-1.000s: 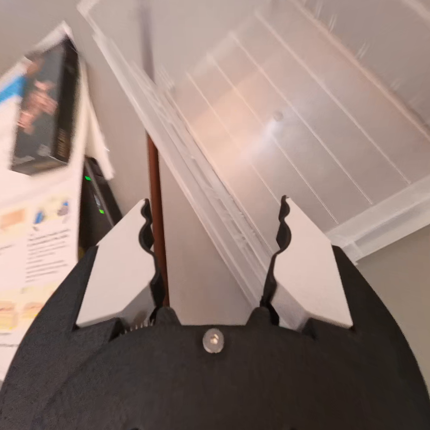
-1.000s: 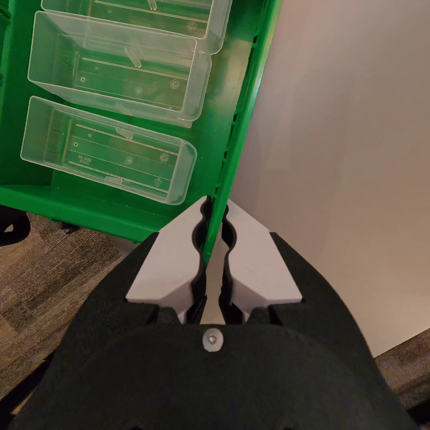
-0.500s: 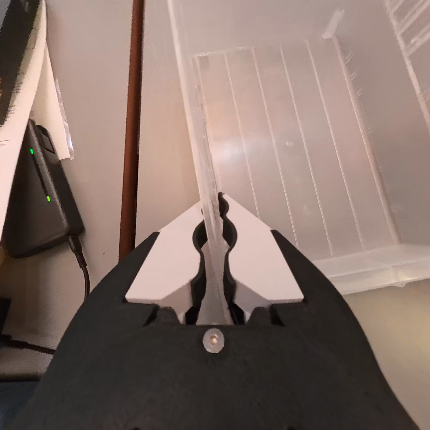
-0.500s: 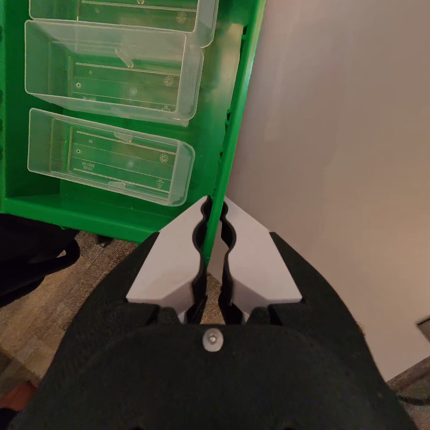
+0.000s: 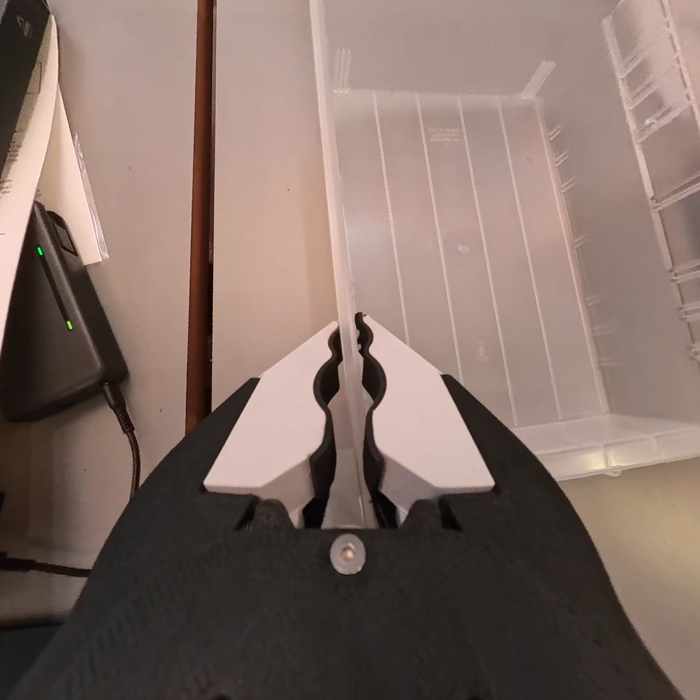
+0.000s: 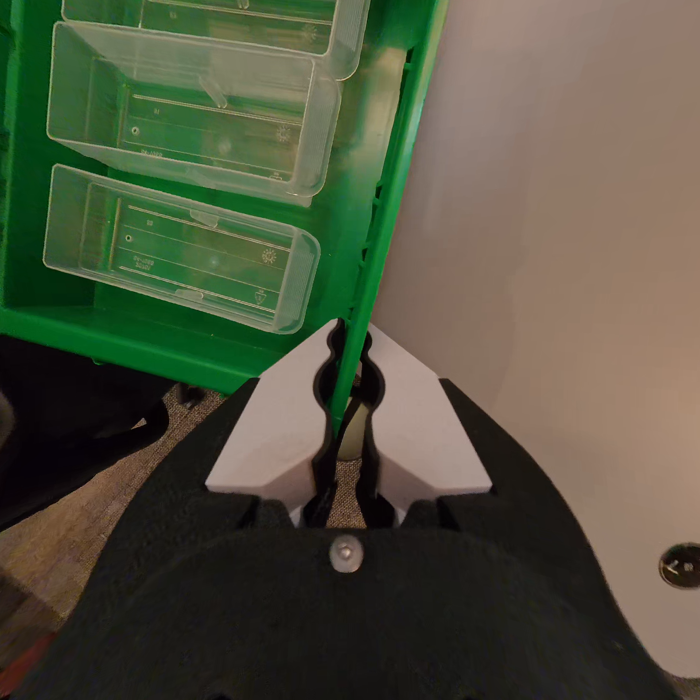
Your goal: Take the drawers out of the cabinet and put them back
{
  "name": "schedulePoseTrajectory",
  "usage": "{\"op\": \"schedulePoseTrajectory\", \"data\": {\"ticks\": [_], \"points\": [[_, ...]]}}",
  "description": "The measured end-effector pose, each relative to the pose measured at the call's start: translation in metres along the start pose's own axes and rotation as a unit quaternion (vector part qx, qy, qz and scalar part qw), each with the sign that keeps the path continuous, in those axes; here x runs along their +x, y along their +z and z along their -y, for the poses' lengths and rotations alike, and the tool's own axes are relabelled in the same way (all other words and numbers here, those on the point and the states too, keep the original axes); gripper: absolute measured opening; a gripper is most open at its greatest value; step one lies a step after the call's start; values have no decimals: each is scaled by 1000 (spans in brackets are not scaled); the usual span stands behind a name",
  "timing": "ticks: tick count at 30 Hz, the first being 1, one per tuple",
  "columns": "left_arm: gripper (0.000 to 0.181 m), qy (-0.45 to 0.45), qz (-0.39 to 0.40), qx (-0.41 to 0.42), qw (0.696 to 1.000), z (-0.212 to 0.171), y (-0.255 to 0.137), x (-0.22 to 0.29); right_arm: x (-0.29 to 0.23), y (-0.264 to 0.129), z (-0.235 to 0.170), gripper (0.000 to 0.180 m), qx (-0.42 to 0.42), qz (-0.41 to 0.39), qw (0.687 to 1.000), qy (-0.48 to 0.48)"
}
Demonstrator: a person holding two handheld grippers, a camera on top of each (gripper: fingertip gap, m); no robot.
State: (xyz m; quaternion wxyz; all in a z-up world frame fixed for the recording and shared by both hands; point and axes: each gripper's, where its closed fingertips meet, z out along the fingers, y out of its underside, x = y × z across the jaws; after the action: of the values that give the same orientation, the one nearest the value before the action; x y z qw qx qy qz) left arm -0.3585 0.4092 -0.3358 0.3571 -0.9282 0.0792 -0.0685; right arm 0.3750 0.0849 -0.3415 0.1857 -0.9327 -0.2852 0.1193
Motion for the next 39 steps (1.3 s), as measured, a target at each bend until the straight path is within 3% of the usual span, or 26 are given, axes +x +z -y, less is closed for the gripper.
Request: {"op": "schedulePoseTrajectory", "data": {"ticks": [39], "points": [[6,-30,-7,66,997,15,-41,-30,-108,106,178,3,20,120,985,-122]]}}
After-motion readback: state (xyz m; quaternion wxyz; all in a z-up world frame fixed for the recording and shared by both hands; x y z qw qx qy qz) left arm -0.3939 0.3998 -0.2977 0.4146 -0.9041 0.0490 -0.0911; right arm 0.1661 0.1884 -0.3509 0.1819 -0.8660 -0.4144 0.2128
